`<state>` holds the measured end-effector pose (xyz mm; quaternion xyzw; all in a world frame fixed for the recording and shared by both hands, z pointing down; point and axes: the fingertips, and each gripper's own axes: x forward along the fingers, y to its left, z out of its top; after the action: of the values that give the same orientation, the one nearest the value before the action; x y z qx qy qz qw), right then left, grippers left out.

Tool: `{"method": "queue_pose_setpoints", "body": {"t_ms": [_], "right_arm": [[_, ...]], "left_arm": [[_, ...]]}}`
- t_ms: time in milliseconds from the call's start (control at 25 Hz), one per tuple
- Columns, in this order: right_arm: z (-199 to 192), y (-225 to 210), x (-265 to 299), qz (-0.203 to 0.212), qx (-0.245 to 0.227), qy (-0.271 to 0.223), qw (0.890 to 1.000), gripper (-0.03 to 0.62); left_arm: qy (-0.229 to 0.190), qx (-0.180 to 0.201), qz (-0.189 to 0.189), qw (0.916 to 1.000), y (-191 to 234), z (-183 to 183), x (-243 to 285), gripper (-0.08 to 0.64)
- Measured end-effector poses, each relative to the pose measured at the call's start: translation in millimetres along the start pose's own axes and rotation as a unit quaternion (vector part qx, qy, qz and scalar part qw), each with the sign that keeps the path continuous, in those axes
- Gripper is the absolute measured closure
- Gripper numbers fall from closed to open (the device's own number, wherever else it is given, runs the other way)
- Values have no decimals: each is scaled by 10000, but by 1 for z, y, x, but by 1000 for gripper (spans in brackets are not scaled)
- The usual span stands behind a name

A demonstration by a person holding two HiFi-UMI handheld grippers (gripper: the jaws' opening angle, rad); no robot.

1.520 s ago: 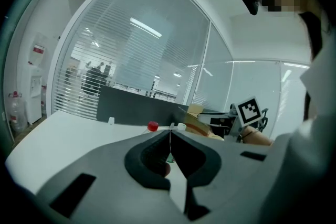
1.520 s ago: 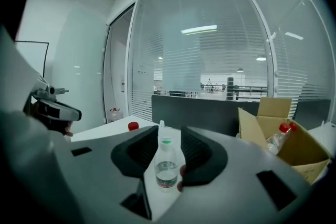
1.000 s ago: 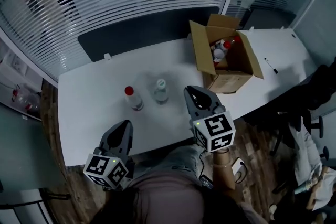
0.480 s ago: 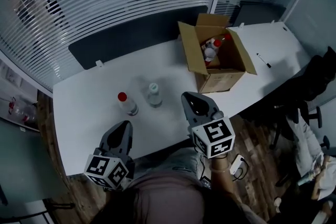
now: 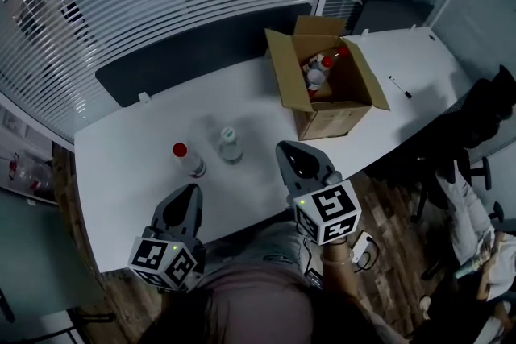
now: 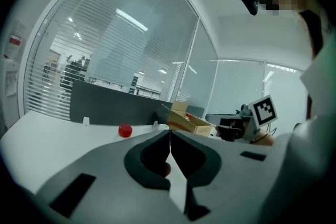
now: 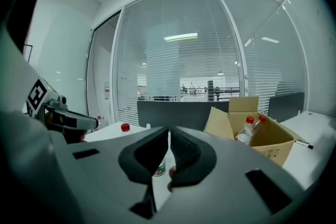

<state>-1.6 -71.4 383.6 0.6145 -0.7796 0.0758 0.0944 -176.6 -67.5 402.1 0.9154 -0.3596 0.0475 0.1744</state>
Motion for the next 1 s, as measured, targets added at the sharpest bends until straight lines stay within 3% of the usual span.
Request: {"method": "queue_pose_setpoints", "body": {"t_ms": [480, 720, 1000], "right_arm": [[10, -42, -5, -20, -96, -39, 9999, 558], [27, -93, -16, -145, 69, -316, 9994, 558], [33, -149, -11, -47, -50, -221, 9997, 558]], "left_arm": [[227, -47, -117, 9997, -34, 15, 47, 551], [180, -8, -312, 9994, -65, 23, 92, 551], [157, -92, -287, 9994, -93, 35, 148, 551]]}}
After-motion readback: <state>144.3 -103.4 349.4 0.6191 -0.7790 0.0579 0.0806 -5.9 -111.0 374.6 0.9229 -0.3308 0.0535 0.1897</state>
